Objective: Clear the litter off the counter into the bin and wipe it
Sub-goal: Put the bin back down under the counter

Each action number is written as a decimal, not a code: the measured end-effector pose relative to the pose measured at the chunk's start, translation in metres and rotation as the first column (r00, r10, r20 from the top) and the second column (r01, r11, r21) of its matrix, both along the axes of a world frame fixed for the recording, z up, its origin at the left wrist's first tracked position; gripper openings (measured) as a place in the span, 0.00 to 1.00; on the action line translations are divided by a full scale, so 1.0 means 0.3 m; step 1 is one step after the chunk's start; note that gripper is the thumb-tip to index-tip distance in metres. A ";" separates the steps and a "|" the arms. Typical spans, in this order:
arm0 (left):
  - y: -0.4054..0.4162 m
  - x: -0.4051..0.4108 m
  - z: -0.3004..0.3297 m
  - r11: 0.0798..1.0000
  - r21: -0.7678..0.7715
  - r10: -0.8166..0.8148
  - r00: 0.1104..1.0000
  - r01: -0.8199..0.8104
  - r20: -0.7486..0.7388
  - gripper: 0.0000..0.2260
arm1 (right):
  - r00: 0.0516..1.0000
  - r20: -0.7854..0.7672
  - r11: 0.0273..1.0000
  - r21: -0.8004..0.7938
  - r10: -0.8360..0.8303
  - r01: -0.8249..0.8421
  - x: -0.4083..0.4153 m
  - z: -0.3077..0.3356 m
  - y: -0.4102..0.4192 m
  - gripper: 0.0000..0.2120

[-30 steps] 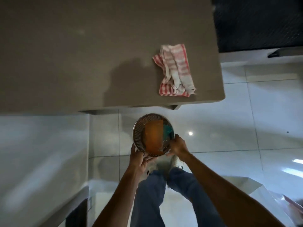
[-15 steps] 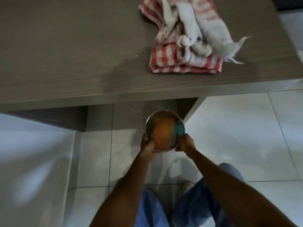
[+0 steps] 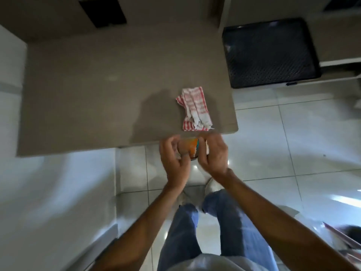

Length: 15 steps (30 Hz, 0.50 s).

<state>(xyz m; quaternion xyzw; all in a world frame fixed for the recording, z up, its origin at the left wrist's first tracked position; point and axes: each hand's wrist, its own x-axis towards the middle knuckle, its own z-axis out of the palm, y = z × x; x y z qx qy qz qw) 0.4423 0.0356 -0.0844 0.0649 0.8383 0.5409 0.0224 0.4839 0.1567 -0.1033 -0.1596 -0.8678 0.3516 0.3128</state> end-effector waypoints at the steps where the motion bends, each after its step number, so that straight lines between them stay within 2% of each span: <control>1: 0.047 -0.072 0.048 0.999 -0.047 -0.021 0.999 0.023 0.034 0.14 | 0.995 0.009 0.994 -0.029 -0.104 0.104 -0.066 0.052 0.028 0.09; 2: 0.106 -0.144 0.078 0.993 -0.112 -0.027 0.996 0.037 0.086 0.13 | 0.976 0.078 0.975 -0.070 -0.204 0.209 -0.139 0.091 0.063 0.08; 3: 0.165 -0.214 0.103 0.981 -0.189 -0.022 0.990 0.049 0.143 0.08 | 0.943 0.217 0.951 -0.123 -0.254 0.284 -0.212 0.113 0.101 0.08; 4: 0.222 -0.282 0.110 0.965 -0.249 -0.030 0.974 0.087 0.224 0.03 | 0.886 0.397 0.925 -0.183 -0.241 0.333 -0.279 0.127 0.138 0.11; 5: 0.274 -0.337 0.116 0.953 -0.285 -0.018 0.954 0.107 0.298 0.08 | 0.802 0.570 0.898 -0.238 -0.179 0.369 -0.336 0.131 0.168 0.14; 6: 0.323 -0.388 0.111 0.945 -0.304 0.003 0.926 0.122 0.378 0.10 | 0.722 0.683 0.879 -0.273 -0.110 0.392 -0.386 0.130 0.203 0.15; 7: 0.367 -0.425 0.121 0.951 -0.277 0.012 0.878 0.138 0.479 0.09 | 0.682 0.730 0.868 -0.306 -0.050 0.391 -0.424 0.131 0.238 0.16; 9: 0.449 -0.469 0.128 0.983 -0.132 -0.018 0.784 0.127 0.621 0.10 | 0.713 0.700 0.834 -0.408 0.026 0.370 -0.469 0.149 0.319 0.14; 10: 0.493 -0.489 0.126 0.993 -0.050 -0.052 0.777 0.108 0.628 0.12 | 0.751 0.659 0.810 -0.457 0.030 0.368 -0.482 0.164 0.374 0.13; 12: 0.606 -0.539 0.142 0.988 0.048 -0.146 0.799 0.145 0.583 0.14 | 0.810 0.585 0.778 -0.489 -0.042 0.394 -0.500 0.191 0.511 0.13; 15: 0.826 -0.629 0.152 0.971 0.101 -0.231 0.760 0.215 0.608 0.08 | 0.827 0.529 0.738 -0.480 -0.189 0.475 -0.549 0.197 0.740 0.13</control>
